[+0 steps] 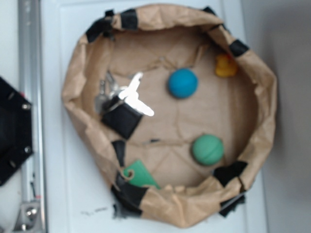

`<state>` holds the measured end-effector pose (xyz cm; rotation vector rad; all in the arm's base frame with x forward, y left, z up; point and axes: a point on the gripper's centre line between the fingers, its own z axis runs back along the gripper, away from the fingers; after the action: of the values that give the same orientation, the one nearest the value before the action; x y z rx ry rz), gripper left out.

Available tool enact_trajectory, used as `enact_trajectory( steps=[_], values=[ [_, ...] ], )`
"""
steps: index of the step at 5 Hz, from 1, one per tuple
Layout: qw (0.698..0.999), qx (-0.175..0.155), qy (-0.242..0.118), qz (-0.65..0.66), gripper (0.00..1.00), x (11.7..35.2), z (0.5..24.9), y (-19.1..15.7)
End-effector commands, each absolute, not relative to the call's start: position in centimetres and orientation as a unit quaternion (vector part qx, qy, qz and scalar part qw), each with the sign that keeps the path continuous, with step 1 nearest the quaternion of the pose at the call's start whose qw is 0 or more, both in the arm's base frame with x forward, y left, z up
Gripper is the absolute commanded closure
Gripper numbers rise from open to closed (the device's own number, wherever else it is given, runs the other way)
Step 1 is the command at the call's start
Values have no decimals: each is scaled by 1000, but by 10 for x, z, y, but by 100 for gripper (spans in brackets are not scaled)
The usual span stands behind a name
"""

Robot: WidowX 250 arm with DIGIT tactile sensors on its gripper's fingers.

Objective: Grab the blue ball.

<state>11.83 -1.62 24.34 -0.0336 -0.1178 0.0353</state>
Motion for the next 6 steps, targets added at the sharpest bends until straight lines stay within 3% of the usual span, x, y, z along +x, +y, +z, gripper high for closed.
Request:
enact_trajectory(
  steps=[1,2,4,5,6],
  values=[
    [998,-17,-59,18,0,118,243,-16],
    [990,-46,-121,52,0,168,193,27],
    [995,-14,-100,25,0,257,140,43],
    [999,-1,-49,22,0,256,95,60],
    [1000,14,-7,16,0,233,62,81]
  ],
)
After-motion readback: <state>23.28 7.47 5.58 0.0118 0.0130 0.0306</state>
